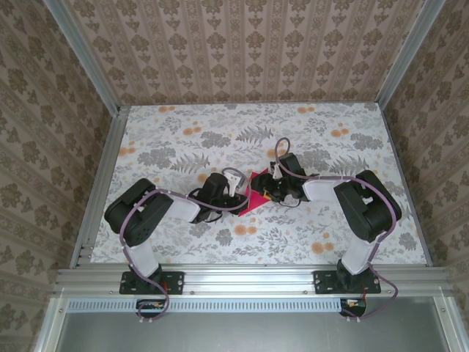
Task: Fold a paper plane with a square sheet of paper (pick it up from the middle)
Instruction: Fourth fold the wing at the center of the table.
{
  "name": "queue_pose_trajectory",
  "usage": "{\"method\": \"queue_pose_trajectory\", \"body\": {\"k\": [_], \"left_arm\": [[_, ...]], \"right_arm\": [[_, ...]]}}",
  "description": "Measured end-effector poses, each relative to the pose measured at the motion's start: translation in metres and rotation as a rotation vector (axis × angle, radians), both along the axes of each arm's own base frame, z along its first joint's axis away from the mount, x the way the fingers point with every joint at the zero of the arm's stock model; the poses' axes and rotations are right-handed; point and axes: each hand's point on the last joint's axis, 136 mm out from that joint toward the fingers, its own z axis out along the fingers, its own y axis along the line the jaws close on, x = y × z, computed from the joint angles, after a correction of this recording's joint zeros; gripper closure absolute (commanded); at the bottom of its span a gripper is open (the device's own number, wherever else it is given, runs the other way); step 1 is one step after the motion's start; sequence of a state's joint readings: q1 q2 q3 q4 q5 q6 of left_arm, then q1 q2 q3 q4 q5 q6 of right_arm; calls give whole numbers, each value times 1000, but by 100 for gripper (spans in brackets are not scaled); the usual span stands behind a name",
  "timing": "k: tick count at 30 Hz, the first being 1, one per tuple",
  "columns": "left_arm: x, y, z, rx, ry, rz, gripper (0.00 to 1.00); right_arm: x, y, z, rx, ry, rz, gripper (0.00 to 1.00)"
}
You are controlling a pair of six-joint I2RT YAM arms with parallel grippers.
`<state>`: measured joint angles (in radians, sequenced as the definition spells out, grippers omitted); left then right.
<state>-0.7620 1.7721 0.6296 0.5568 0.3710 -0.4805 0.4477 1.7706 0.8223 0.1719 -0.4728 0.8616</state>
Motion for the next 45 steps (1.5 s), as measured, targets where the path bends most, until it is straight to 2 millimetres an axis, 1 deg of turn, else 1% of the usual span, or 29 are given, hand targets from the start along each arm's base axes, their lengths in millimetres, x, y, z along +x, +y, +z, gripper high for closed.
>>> {"method": "queue_pose_trajectory", "body": {"k": [8, 13, 19, 23, 27, 30, 32, 39, 42, 45], "left_arm": [[1, 1, 2, -19, 28, 7, 83], [2, 0, 3, -28, 43, 15, 75], [6, 4, 7, -41, 61, 41, 64], [11, 10, 14, -41, 59, 72, 61], [14, 13, 25, -50, 46, 103, 60], [17, 14, 30, -59, 46, 126, 61], [17, 15, 29, -57, 60, 144, 62], [14, 24, 16, -28, 123, 198, 65], [13, 25, 14, -26, 140, 210, 66], [13, 25, 14, -26, 150, 215, 70]], "right_arm": [[4, -3, -4, -48, 48, -18, 37], [6, -8, -7, -95, 63, -38, 39], [7, -13, -9, -134, 69, -44, 42], [7, -15, -11, -148, 71, -47, 46], [7, -16, -13, -160, 72, -53, 49], [7, -17, -14, -170, 73, -56, 53], [6, -19, -16, -179, 76, -61, 56], [6, -21, -19, -208, 95, -63, 62], [6, -22, -19, -222, 109, -62, 60], [6, -20, -19, -233, 113, -55, 56]]}}
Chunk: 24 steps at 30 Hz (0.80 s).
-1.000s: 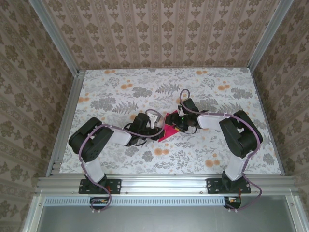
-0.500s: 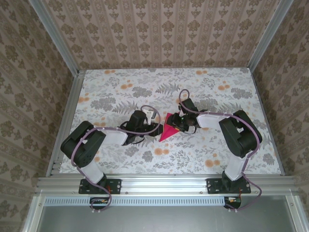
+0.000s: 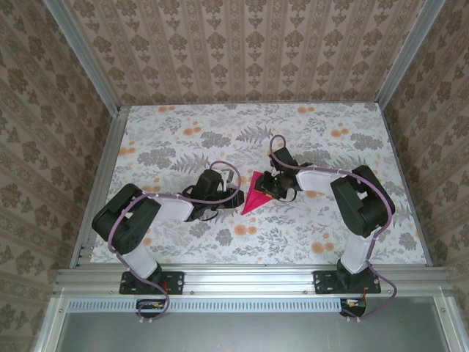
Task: Fold a paper plane with a square sheet of paper (pick it up from the middle)
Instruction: Fourth fold the wing at the center of the table.
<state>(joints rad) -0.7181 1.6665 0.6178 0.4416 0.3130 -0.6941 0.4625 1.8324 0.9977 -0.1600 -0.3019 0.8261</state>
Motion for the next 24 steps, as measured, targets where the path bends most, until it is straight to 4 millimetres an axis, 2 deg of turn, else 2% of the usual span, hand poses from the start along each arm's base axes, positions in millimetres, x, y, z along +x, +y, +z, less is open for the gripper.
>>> {"method": "queue_pose_trajectory", "body": {"k": [10, 14, 19, 24], "left_arm": [[-1, -7, 7, -34, 23, -6, 82], [-3, -13, 12, -57, 29, -24, 87], [-5, -25, 14, -84, 39, -55, 90], [-5, -32, 10, -92, 59, -66, 90]], "right_arm": [[0, 2, -1, -61, 20, 27, 52], [0, 2, -1, -89, 25, 36, 55], [-1, 0, -4, -120, 34, 36, 59], [-1, 0, -4, -134, 42, 38, 56]]}}
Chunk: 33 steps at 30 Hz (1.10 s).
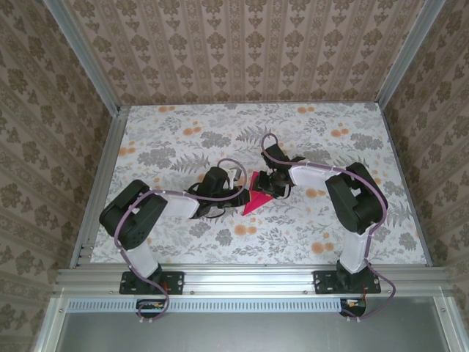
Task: Fold a paper plane with a square sheet of paper (pick it up from the middle)
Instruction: Fourth fold the wing at the center of the table.
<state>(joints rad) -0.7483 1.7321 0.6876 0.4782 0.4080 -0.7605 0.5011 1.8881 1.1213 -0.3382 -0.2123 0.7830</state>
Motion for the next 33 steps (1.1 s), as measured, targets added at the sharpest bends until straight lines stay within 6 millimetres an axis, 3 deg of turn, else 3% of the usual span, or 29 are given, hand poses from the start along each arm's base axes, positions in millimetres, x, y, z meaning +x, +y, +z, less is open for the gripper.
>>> {"method": "queue_pose_trajectory", "body": {"k": [14, 19, 33], "left_arm": [[4, -5, -10, 19, 20, 2, 95], [3, -2, -20, 45, 42, 8, 97], [6, 1, -23, 68, 35, 32, 96]], "right_arm": [[1, 4, -1, -21, 31, 13, 48], [1, 4, -1, -23, 33, 13, 48], [-1, 1, -4, -42, 49, 6, 53]]}}
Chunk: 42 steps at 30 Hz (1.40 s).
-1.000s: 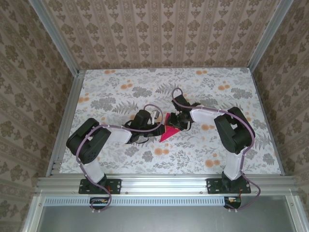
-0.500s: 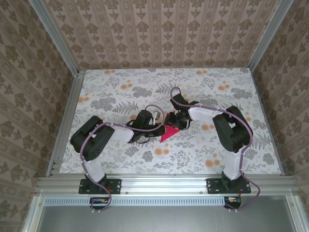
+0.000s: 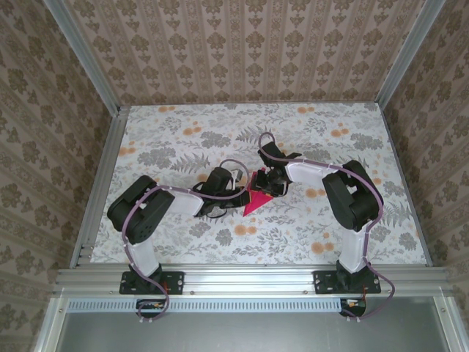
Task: Fold a paper plane with a square sheet of paper (pick it up from the middle)
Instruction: Fourth fold the wing at the center of the table.
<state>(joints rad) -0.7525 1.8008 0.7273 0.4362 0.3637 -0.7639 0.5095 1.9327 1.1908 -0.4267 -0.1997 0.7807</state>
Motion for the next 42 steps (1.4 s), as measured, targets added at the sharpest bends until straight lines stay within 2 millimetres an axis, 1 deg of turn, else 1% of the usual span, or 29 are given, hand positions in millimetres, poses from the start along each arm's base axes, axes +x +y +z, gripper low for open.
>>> {"method": "queue_pose_trajectory", "body": {"k": [5, 18, 22, 26, 28, 34, 38, 42], "left_arm": [[1, 2, -2, 10, 1, 8, 95], [2, 4, -3, 29, 3, 20, 94], [4, 6, 2, 34, -9, 34, 94], [7, 5, 12, 17, -32, 37, 93], [7, 4, 14, 12, -35, 36, 92], [1, -3, 16, -4, -39, 9, 92], [-5, -8, 16, -7, -34, -11, 92], [-6, -8, 13, -2, -29, -13, 92]], "right_arm": [[0, -2, -1, -8, 3, -6, 57], [-1, -2, -3, -16, 17, -13, 56], [-1, -2, -3, -19, 25, -17, 57], [-1, -3, -4, -23, 33, -21, 57], [-1, -3, -4, -23, 36, -25, 57], [-1, -2, -4, -20, 42, -44, 56], [-1, -3, -4, -18, 48, -61, 57], [-1, -4, -5, -17, 52, -70, 59]]}}
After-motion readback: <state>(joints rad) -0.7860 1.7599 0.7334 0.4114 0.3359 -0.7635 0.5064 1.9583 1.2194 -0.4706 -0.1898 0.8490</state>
